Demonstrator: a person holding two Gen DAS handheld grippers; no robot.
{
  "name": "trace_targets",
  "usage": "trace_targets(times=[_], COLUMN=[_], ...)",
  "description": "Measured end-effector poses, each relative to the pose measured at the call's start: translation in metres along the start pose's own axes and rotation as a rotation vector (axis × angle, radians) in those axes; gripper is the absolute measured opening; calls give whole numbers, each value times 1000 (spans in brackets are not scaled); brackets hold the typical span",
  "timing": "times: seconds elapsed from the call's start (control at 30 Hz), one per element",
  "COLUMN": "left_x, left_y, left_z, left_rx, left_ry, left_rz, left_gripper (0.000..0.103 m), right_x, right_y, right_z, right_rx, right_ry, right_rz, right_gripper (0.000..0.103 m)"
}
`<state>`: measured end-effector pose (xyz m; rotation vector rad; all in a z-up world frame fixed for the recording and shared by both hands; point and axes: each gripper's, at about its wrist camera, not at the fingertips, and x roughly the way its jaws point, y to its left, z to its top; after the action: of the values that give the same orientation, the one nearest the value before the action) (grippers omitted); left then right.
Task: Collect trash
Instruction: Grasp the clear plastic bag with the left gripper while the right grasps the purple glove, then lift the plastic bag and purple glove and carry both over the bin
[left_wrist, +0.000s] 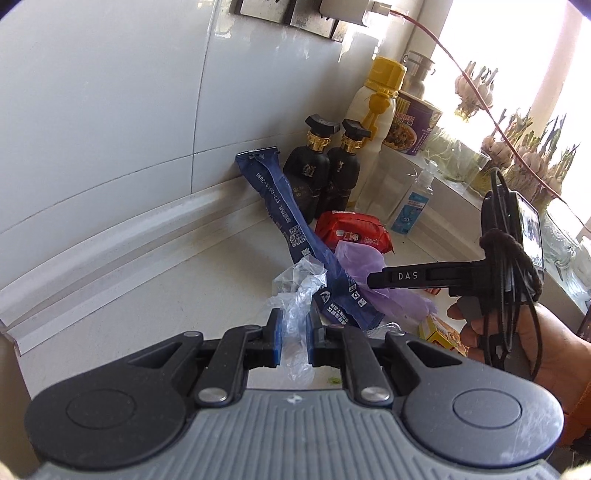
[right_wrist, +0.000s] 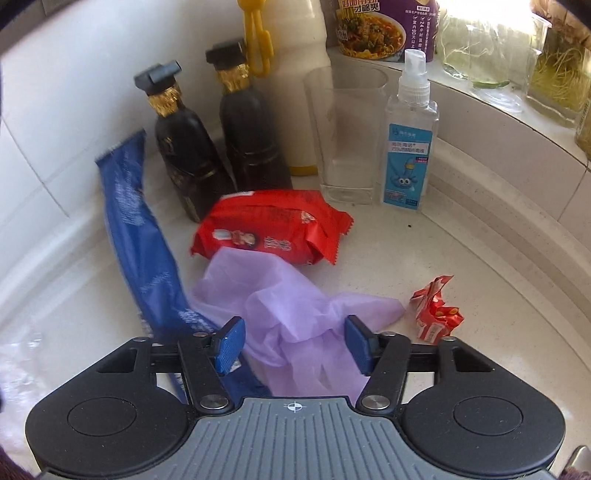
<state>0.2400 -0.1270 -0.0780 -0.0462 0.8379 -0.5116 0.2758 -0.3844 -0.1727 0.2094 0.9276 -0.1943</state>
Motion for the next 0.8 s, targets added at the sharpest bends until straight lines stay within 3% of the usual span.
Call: trace_targets(times=[0.03, 0.1, 0.2, 0.5, 0.8], left_x=[-1, -2, -4, -19, -55], left_y=[1, 3, 7, 24, 51], left_z=[-1, -1, -3, -8, -27], left_rx=[0, -3, -8, -32, -78], left_ry=[1, 3, 10, 26, 27], left_rz=[2, 3, 5, -5, 6], left_gripper=[11, 11, 12, 12, 12], right_x=[3, 3, -8, -70, -137], right_y=[1, -1, -2, 3, 34], right_z=[-1, -1, -4, -5, -22], right_rx=[1, 17, 17, 55, 51], right_ry=[1, 0, -33, -142, -216], right_rz=[-15, -22, -21, 4, 47], right_gripper=[26, 13, 6, 4, 4])
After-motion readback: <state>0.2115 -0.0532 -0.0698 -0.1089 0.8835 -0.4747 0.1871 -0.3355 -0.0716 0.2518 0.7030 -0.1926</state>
